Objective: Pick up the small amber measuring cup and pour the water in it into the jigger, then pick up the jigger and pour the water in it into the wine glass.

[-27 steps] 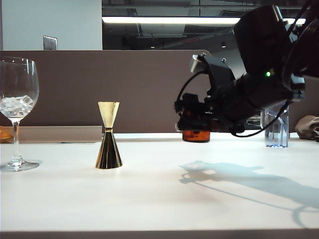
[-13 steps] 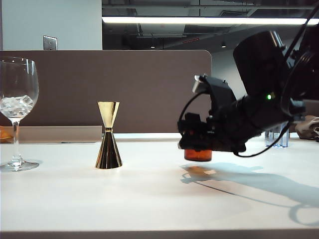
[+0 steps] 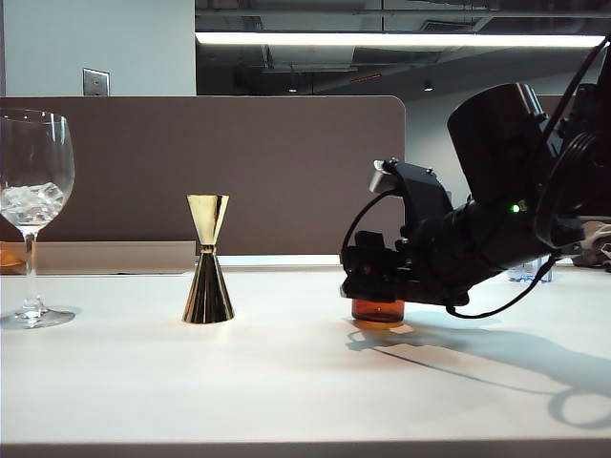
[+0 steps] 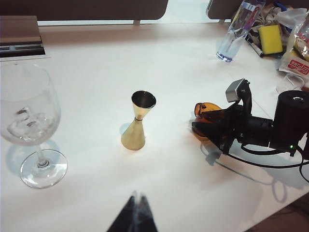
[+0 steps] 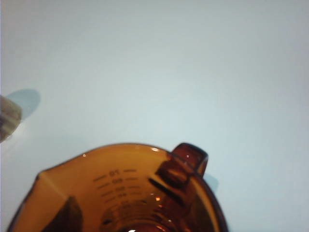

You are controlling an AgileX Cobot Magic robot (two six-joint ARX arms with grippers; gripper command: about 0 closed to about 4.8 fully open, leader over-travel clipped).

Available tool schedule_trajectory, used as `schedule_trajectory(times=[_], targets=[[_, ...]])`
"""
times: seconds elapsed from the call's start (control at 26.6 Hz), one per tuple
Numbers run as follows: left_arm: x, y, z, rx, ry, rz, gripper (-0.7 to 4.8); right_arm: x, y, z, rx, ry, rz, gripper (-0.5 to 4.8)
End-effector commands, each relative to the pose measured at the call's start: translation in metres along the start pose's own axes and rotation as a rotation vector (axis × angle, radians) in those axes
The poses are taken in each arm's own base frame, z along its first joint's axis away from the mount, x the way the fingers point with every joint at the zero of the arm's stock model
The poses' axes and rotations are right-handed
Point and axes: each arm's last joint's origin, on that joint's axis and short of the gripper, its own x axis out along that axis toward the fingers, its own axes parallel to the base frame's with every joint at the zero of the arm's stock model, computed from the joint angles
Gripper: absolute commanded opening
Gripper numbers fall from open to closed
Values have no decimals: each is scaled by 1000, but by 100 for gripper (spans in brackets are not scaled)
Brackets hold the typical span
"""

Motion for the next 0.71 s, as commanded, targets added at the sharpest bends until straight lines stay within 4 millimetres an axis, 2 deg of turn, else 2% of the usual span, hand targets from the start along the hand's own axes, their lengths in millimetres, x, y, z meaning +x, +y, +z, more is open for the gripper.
schedule_trajectory(times=[0.04,0.19,0.3,0.45,0.56,0.71], targets=[[-1,0,2,7,-13,-3,-2,0,0,0,1,2,3,224],[-1,0,2,7,-13,-3,-2,0,0,0,1,2,3,286],[-1,0,2,7,-13,-3,-2,0,0,0,1,1,-5,298],[-1,0,2,7,-13,-3,-2,0,-1,0,1,-2,-27,418],[-1,0,2,7,-13,-3,-2,0,-1,0,1,-4,-43,473],[-1,0,2,7,-13,-3,-2,-2,0,4,0,-18,-51,479]])
